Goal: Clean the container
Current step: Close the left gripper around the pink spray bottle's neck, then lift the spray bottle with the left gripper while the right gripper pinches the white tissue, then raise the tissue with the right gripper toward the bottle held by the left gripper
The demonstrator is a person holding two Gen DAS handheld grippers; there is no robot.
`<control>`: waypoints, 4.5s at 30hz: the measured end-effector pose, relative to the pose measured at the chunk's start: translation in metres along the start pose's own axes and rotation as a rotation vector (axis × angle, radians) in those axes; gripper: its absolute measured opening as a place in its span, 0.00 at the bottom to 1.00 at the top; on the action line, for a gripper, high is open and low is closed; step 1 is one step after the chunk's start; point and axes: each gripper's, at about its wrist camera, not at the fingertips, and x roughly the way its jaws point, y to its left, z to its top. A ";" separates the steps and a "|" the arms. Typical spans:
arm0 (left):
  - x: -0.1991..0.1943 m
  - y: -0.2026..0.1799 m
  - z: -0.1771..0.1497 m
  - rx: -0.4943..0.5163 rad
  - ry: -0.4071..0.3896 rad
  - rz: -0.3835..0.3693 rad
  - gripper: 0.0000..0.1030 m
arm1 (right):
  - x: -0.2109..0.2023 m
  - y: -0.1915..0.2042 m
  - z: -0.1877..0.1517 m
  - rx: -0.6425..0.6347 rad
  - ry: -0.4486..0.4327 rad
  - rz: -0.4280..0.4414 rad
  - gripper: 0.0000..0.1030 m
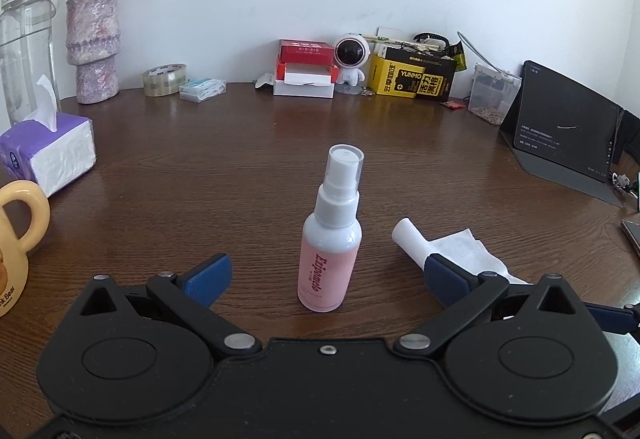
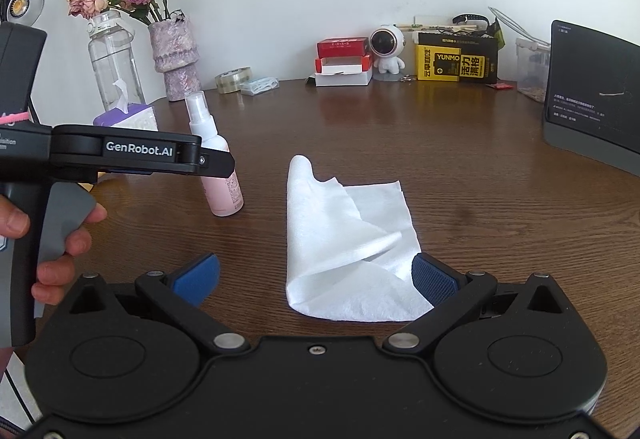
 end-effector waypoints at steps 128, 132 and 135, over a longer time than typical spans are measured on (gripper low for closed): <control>-0.021 0.077 0.003 -0.432 0.013 -0.547 0.20 | -0.020 0.013 0.046 0.099 -0.173 0.470 0.06; -0.022 0.076 0.003 -0.434 0.013 -0.552 0.20 | -0.016 0.014 0.044 0.112 -0.163 0.477 0.06; -0.023 0.077 0.003 -0.436 0.014 -0.562 0.20 | -0.012 0.009 0.039 0.139 -0.150 0.478 0.06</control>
